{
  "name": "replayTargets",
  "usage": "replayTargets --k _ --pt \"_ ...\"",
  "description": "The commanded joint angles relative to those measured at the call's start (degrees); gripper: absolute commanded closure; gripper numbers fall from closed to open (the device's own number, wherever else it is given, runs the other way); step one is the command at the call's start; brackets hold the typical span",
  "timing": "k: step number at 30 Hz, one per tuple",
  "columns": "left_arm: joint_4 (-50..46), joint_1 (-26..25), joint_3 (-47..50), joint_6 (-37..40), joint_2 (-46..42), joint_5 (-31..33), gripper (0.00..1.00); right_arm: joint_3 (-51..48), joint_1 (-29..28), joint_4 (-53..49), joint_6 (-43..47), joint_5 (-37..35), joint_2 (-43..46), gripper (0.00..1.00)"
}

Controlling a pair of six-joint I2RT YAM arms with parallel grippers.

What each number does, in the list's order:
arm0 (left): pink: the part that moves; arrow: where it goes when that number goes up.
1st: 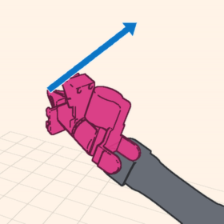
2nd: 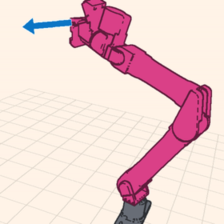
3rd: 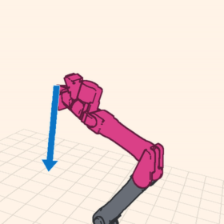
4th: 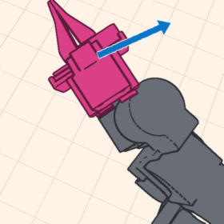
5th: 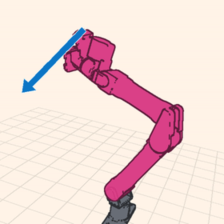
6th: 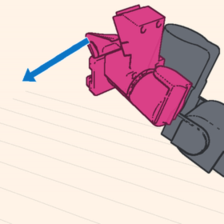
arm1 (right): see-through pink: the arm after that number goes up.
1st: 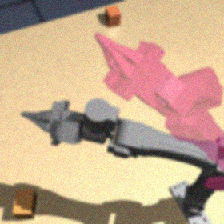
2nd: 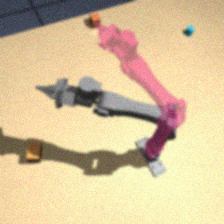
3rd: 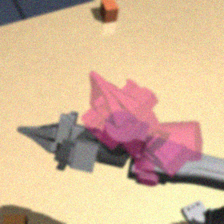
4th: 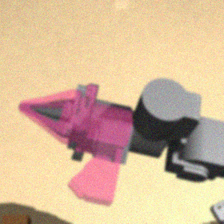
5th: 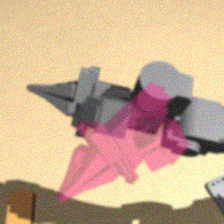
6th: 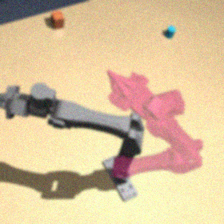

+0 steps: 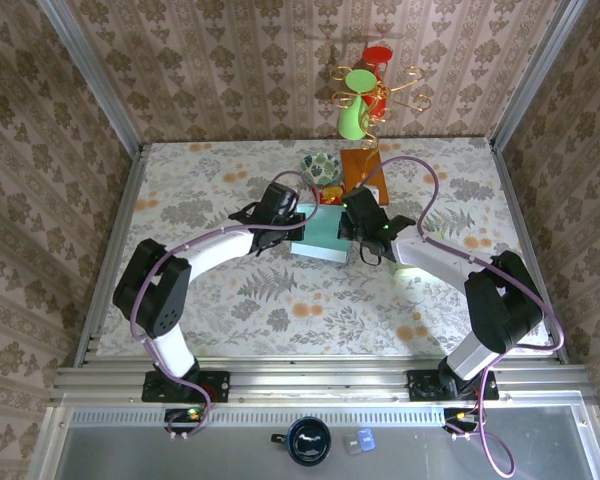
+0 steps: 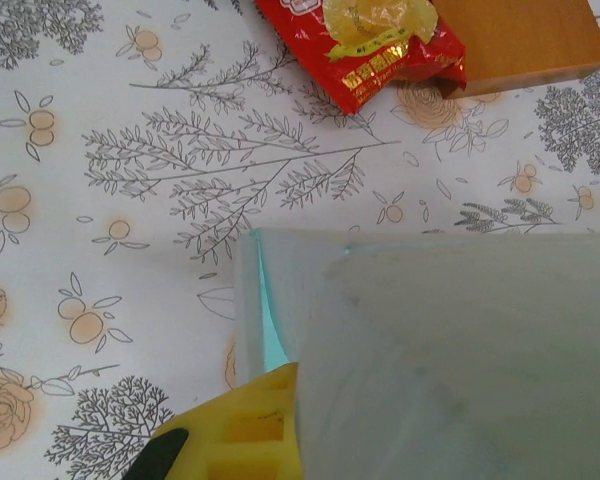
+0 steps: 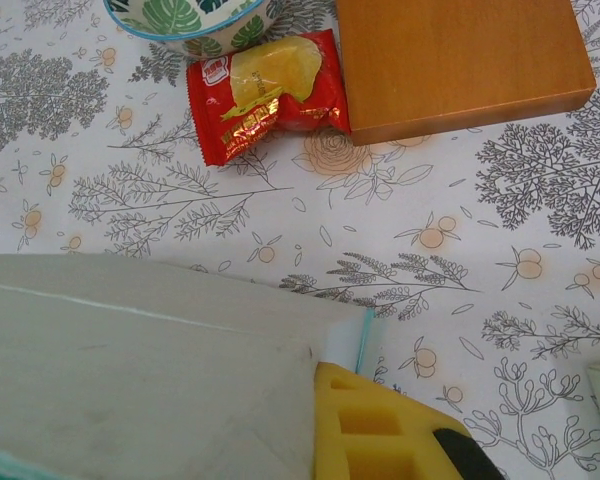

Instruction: Fold the paper box

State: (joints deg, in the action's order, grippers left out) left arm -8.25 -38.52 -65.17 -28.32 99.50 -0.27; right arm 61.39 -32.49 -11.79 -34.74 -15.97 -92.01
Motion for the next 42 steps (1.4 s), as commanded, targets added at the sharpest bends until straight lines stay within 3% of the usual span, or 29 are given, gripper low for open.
replayTargets --k 1,10,20,24,29,32,37,42 --pt "-1.14 0.12 1.69 0.81 -0.77 -2.71 1.00 1.75 -1.36 1.39 -3.73 -1.14 0.00 1.00" --pt "-5.75 0.24 -2.44 0.89 -0.63 -3.24 1.00 7.17 -2.88 -3.17 -3.67 -3.28 -2.51 1.00" --pt "-0.76 -0.98 4.56 -0.01 -0.87 -2.67 1.00 1.38 -4.53 -2.07 -2.62 -2.01 -0.30 1.00" --pt "-0.72 -2.14 6.38 0.84 -2.09 0.86 1.00 1.89 -5.34 -4.58 -1.47 3.00 1.55 0.79" --pt "-0.58 -3.45 8.23 1.37 -3.03 4.86 1.00 4.01 -5.39 -11.18 -3.71 16.94 4.58 0.55" --pt "0.10 -4.83 9.73 1.49 -3.46 7.87 1.00 3.29 -5.41 -14.93 -7.32 23.24 7.77 0.33" --pt "1.26 -6.07 11.92 0.65 -4.29 10.43 1.00 -1.00 -5.39 -16.23 -11.20 29.78 14.25 0.18" --pt "2.01 -6.89 13.75 -0.01 -4.98 11.47 1.00 -2.81 -5.11 -17.55 -15.62 32.35 19.71 0.13"
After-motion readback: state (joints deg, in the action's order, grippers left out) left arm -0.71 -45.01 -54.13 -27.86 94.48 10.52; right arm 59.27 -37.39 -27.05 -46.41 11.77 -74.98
